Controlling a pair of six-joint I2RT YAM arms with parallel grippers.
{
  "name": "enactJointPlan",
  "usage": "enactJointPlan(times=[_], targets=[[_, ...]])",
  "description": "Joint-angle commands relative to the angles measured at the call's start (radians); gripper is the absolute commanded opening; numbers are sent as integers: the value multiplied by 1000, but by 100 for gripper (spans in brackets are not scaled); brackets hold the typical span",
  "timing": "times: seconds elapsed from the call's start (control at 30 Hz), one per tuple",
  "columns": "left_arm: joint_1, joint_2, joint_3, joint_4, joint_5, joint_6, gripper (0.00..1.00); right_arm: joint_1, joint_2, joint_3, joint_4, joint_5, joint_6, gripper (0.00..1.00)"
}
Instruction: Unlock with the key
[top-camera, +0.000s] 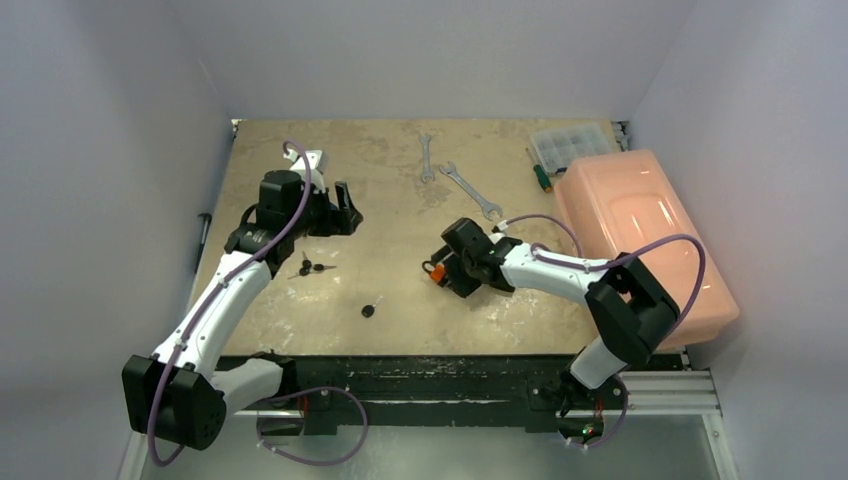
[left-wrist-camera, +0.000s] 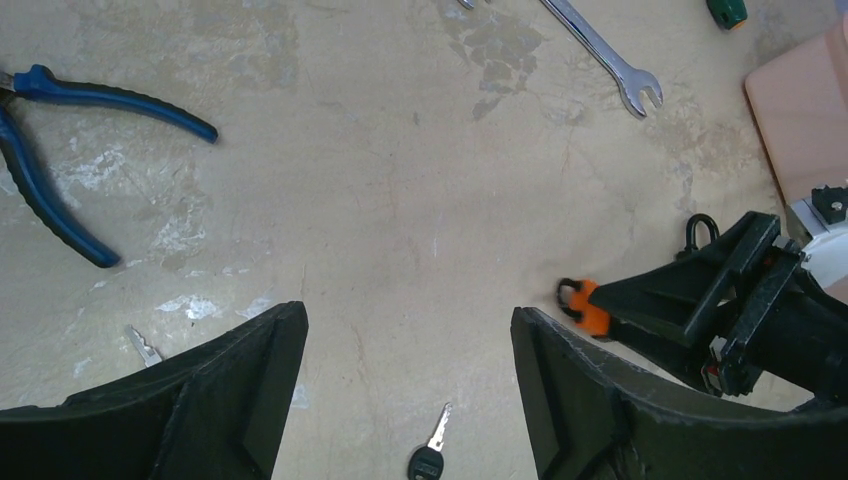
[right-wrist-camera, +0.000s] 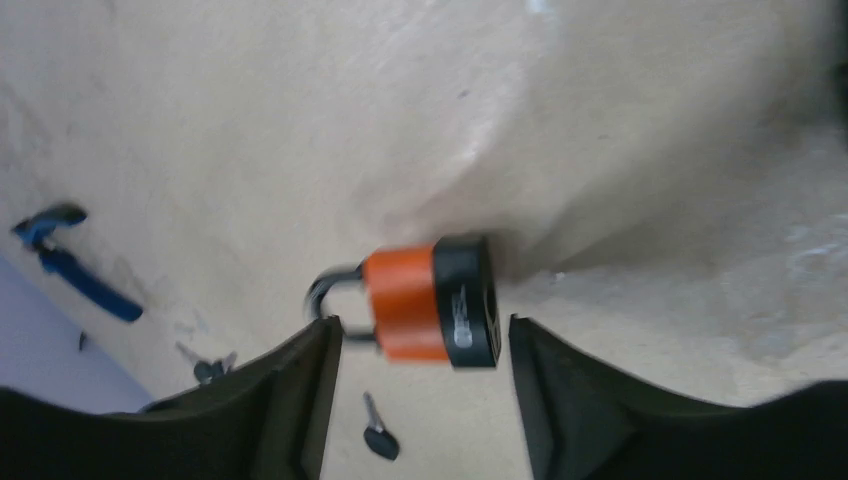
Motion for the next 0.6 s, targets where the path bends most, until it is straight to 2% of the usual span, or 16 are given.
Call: enactJointPlan(times=[0.0,0.1,0.2,0.3,0.37,0.47,0.57], targets=[[-13,-22,1,6,-17,8,79,3,10,41,136,-47,63,82],[-18,-23,3,6,-18,8,79,-1,14,23,184,-71,65,97],[-22,-23,1,5,-19,8,78,-9,4,7,224,-67,42,96],[-23,-21,1,5,-19,8,78,-28,-16,12,261,-41,-65,92],[-23,-21,1,5,-20,8,78,-38,-25,33,301,-7,-205,91],[-24,-18,1,5,-20,9,78,-42,-4,127,333,-11,-621,92],[-25,-14,3,5,-20,10,78,-33,52,253,270,-79,-1042,93]])
